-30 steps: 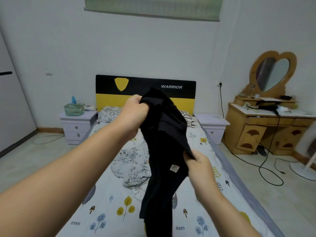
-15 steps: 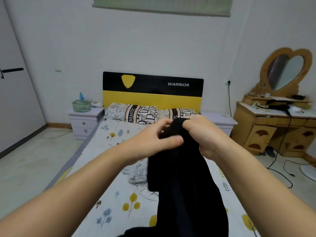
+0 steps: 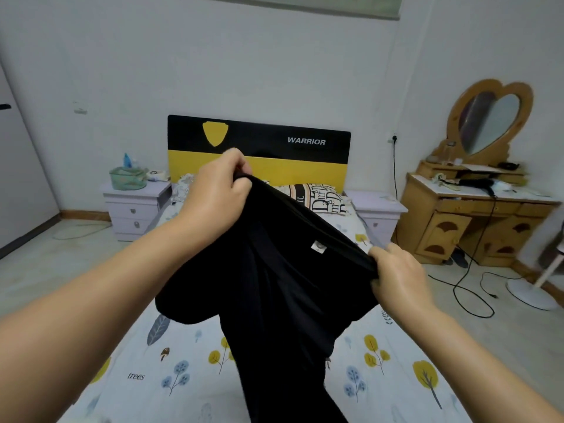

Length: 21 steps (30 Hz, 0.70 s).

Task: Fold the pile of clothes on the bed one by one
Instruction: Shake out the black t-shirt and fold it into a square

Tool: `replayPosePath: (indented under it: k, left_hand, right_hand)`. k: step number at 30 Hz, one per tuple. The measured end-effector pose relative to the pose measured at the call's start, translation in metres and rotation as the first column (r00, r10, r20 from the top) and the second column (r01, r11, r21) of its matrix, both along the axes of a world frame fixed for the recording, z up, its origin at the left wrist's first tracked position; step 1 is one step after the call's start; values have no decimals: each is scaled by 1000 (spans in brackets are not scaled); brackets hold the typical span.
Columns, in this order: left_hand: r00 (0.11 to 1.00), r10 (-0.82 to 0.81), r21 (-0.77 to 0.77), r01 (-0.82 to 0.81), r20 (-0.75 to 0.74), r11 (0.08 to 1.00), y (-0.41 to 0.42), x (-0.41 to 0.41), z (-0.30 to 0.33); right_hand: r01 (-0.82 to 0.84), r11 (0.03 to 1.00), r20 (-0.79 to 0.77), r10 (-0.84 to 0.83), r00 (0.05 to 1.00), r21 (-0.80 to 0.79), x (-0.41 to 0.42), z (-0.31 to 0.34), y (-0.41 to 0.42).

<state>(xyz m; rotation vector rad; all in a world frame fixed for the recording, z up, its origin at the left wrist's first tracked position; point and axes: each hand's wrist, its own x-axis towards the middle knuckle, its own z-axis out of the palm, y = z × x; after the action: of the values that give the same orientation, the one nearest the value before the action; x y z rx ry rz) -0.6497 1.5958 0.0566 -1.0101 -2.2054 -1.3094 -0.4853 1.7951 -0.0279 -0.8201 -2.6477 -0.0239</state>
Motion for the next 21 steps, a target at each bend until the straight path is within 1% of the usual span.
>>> replayPosePath:
  k: [1,3,4,5,6,7,8,9,10,12,14,15,17,19,20,21]
  left_hand:
    - [1000,0,19,-1,15,1000,-1,-1,1]
    - [997,15,21,-17,72,1000,-4,-7,1]
    - [994,32,14,-34,103,999,-6,-12,0]
    - [990,53,13,-55,130,998,-8,-18,-2]
    - [985,77,14,-80,158,997,-10,-24,-5]
    - [977,104,15,-108,184,994,-14,-31,-7]
    - [969,130,9,-135,210,991,-18,-37,-10]
    - [962,150,-5,-153,229,988,-22,-42,-12]
    - [957,163,-32,-160,242,987,-26,-46,-15]
    - [949,140,-74,-124,281,989,-33,-49,-18]
    - [921,64,-110,-23,385,994,-39,-51,-18]
    - [887,7,-118,54,462,992,-42,-54,-19]
    - [776,-105,-105,215,622,971,-49,-59,-21]
    - [609,-190,-31,334,770,942,-54,-63,-24]
    - [519,-226,15,379,824,925,-55,-65,-28]
    - [454,-253,49,414,854,909,-55,-67,-32]
  right_hand:
    - [22,1000,38,-21,999,-11,2,-6,4]
    - [16,998,93,-10,996,-62,5,-13,11]
    - [-1,993,97,13,995,-117,6,-15,14]
    - [-15,977,74,31,997,-214,6,-14,16]
    - [-25,936,29,37,999,-352,7,-11,18]
    - [-45,867,-41,28,999,-496,8,-6,19]
    - [-68,796,-119,-6,993,-602,9,0,19]
    - [-89,749,-192,-52,980,-656,9,6,18]
    - [-111,733,-259,-91,962,-671,9,12,16]
    - [-157,736,-353,-117,928,-658,8,23,8]
    - [-208,712,-390,-100,915,-671,5,32,-1]
    - [-240,678,-405,-93,910,-695,4,37,-5]
    - [-294,582,-436,-117,892,-758,2,43,-7]
    - [-267,526,-416,-189,889,-808,1,46,-8]
    - [-236,504,-395,-235,888,-831,1,46,-8]
    - [-207,477,-371,-279,886,-854,1,46,-7]
